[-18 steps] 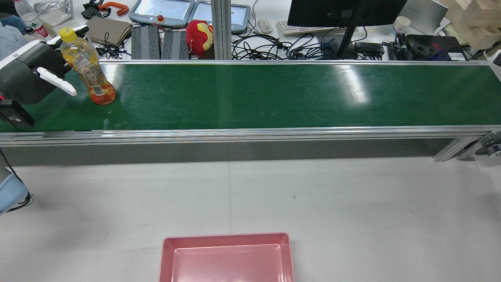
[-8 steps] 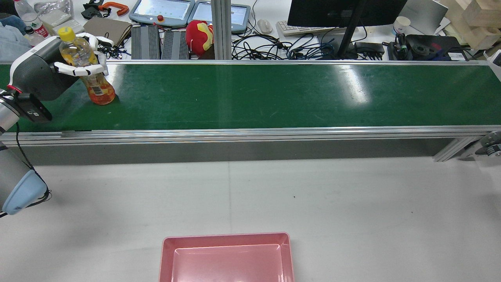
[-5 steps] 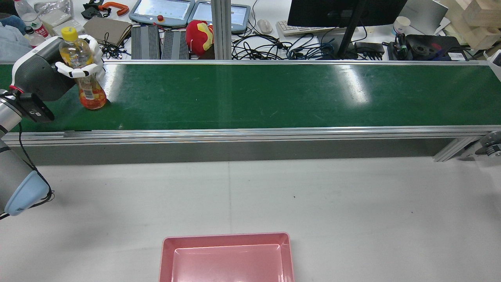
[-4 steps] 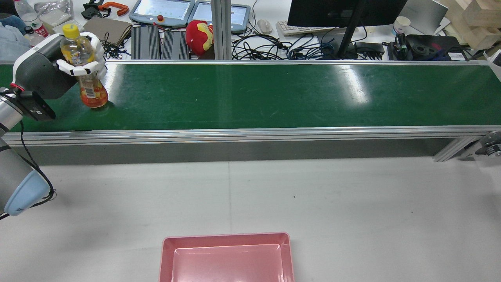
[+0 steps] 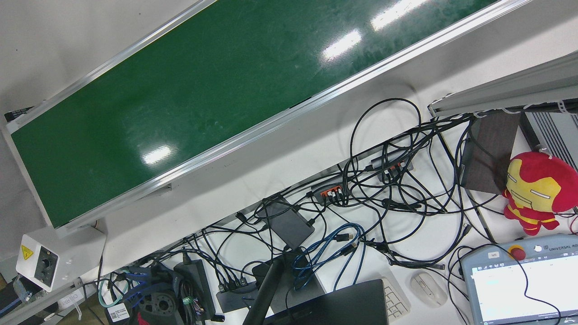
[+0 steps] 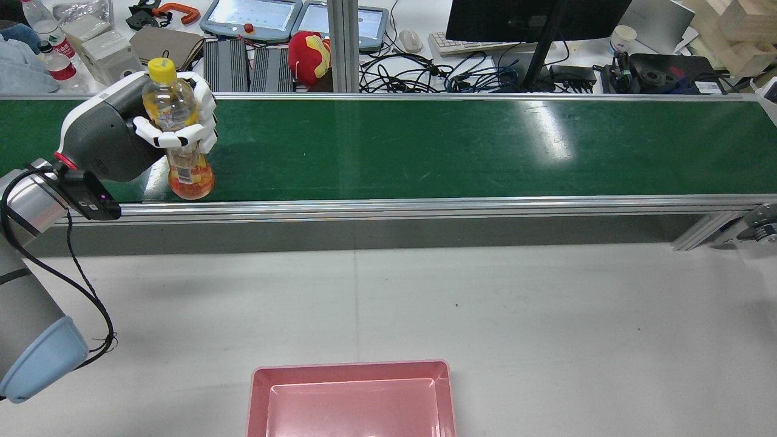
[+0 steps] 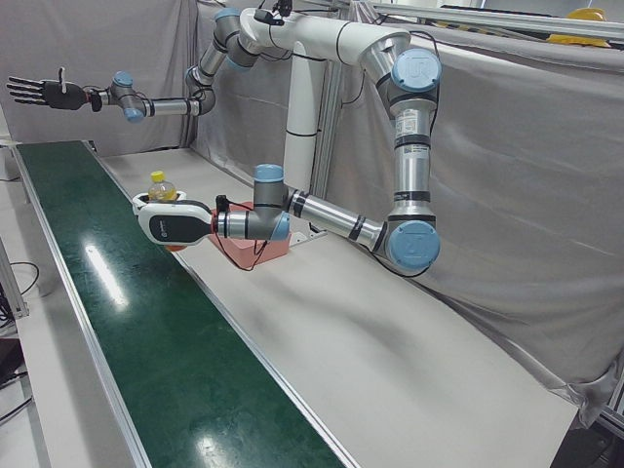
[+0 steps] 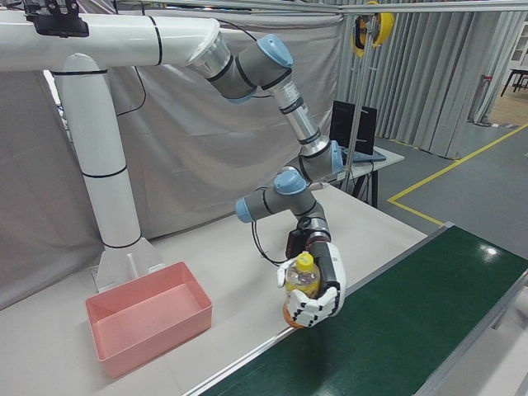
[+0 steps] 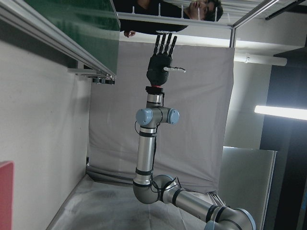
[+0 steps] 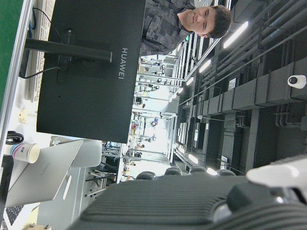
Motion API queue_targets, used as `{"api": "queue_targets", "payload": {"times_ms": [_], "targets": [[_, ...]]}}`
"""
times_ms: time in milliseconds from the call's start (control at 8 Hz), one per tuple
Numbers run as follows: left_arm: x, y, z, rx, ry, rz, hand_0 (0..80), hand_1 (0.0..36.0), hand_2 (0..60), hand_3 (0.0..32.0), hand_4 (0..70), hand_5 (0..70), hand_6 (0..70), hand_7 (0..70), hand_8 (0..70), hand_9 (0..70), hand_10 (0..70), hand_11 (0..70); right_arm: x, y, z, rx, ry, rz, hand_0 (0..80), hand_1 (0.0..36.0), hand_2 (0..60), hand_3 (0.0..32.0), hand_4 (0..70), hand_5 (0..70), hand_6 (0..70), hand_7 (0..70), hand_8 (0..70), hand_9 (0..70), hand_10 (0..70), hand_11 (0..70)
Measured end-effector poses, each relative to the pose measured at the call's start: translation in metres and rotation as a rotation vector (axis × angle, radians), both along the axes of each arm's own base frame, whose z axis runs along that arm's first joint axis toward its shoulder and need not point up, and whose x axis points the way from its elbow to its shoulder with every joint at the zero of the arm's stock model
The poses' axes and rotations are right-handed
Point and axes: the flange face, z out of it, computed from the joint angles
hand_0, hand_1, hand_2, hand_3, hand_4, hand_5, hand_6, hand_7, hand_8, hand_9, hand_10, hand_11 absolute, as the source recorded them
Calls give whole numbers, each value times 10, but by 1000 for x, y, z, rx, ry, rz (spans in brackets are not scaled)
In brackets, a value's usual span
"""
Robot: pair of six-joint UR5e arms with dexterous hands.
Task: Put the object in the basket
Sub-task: 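Lift the bottle with the left hand and carry it over the pink tray, then lower the bottle into the pink tray and open the left hand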
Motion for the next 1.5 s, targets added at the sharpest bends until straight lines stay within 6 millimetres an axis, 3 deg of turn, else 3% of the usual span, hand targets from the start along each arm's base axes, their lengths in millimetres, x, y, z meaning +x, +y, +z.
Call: {"api": "queue_targets", "payload": {"times_ms": [250,750,1125,1250,1375,1500], "targets": [[24,44,-30,36,-8,73,768,360,600,0,700,700,700,700,700,700,700,700,0,0,0,0,0,0,0,0,0,0,0,0,0,0,0,0,0,0],[116,158,-83,149,-40,287,797,360,600,0,700,700,700,700,700,700,679,700,0,0,0,0,0,0,0,0,0,0,0,0,0,0,0,0,0,0],[178,238,-90,217,-103,392,793,360,600,0,700,700,700,700,700,700,677,700,0,0,0,0,0,0,0,0,0,0,0,0,0,0,0,0,0,0],[189,253,-86,215,-115,399,554,360,600,0,700,700,700,700,700,700,600,700,0,0,0,0,0,0,0,0,0,0,0,0,0,0,0,0,0,0],[203,263,-77,217,-126,402,552,360,600,0,700,700,700,700,700,700,567,700,0,0,0,0,0,0,0,0,0,0,0,0,0,0,0,0,0,0],[219,266,-66,220,-134,403,553,360,600,0,700,700,653,584,700,700,508,700,0,0,0,0,0,0,0,0,0,0,0,0,0,0,0,0,0,0]]}}
